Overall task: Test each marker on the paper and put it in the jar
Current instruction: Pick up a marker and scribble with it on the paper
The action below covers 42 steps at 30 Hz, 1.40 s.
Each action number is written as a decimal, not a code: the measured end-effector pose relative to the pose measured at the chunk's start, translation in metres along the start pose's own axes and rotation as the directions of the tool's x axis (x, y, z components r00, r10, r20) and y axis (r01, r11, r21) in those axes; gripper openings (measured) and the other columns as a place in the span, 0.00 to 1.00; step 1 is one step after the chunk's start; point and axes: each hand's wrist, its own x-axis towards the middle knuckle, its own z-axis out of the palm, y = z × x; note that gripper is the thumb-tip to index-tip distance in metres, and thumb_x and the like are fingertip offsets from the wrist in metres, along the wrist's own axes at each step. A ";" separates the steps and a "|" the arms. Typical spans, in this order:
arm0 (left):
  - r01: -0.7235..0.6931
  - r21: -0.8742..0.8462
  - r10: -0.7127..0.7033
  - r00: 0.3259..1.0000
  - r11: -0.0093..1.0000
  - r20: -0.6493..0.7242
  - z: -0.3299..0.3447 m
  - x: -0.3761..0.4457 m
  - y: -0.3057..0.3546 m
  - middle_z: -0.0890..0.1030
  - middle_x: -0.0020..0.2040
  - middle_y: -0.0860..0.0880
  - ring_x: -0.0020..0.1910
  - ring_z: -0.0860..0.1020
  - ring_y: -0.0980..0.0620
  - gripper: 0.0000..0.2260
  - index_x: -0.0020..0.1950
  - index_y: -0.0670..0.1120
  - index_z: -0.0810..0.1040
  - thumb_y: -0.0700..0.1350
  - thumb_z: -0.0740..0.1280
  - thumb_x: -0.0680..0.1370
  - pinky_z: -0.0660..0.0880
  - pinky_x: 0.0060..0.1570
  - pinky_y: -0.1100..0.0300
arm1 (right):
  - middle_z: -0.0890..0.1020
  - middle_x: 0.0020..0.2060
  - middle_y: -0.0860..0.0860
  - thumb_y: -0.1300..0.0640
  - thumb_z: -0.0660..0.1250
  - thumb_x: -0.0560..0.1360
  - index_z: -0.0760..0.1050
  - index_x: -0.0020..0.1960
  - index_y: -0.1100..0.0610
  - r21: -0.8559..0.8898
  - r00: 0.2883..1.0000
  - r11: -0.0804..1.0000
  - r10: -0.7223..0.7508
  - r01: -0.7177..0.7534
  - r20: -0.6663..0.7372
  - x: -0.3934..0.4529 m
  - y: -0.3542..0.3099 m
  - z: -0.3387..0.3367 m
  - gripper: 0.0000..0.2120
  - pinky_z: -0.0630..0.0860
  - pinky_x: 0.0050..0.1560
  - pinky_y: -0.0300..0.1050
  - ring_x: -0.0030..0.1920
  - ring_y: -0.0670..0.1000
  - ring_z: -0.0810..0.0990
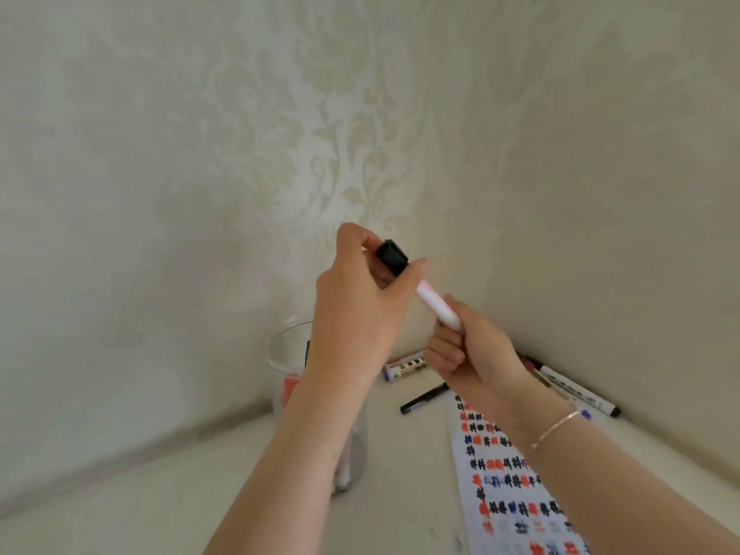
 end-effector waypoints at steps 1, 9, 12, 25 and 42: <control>-0.023 -0.011 0.022 0.998 1.000 -0.054 -0.005 0.001 -0.004 0.80 0.35 0.55 0.34 0.78 0.62 0.13 0.50 0.49 0.71 0.51 0.73 0.73 0.70 0.33 0.73 | 0.63 0.23 0.50 0.54 0.58 0.81 0.65 0.36 0.57 -0.095 1.000 0.995 0.020 -0.019 0.004 0.006 0.005 0.001 0.15 0.63 0.20 0.39 0.20 0.47 0.62; -0.146 0.035 0.149 0.929 0.989 -0.338 -0.069 0.019 -0.030 0.77 0.46 0.62 0.47 0.78 0.61 0.16 0.68 0.50 0.69 0.44 0.62 0.81 0.77 0.46 0.64 | 0.69 0.65 0.53 0.66 0.56 0.76 0.63 0.70 0.53 -0.731 0.991 -0.673 0.021 0.111 0.131 0.050 0.054 -0.068 0.24 0.65 0.67 0.51 0.64 0.56 0.69; -0.153 0.284 0.215 0.955 0.947 -0.205 -0.076 0.019 -0.036 0.78 0.51 0.60 0.44 0.77 0.60 0.18 0.71 0.54 0.66 0.47 0.59 0.81 0.74 0.47 0.61 | 0.72 0.62 0.54 0.65 0.57 0.78 0.67 0.67 0.56 -0.566 0.970 -0.797 0.100 0.211 0.221 0.056 0.065 -0.067 0.18 0.66 0.63 0.49 0.63 0.56 0.69; -0.096 0.532 -0.109 0.934 0.841 0.340 -0.063 0.019 -0.050 0.79 0.47 0.57 0.41 0.80 0.54 0.10 0.54 0.59 0.68 0.47 0.66 0.78 0.77 0.46 0.51 | 0.74 0.33 0.48 0.63 0.71 0.65 0.71 0.39 0.55 -0.839 0.768 -0.421 -0.388 0.344 0.510 0.058 0.059 -0.049 0.09 0.60 0.27 0.37 0.33 0.52 0.73; -0.062 0.796 -0.339 0.883 0.603 0.325 -0.052 0.027 -0.043 0.83 0.45 0.54 0.45 0.80 0.50 0.05 0.42 0.56 0.82 0.45 0.71 0.70 0.72 0.43 0.60 | 0.71 0.30 0.56 0.70 0.63 0.73 0.66 0.36 0.60 -0.443 0.996 0.896 -0.068 0.034 -0.061 0.014 0.004 -0.018 0.11 0.70 0.26 0.43 0.25 0.53 0.71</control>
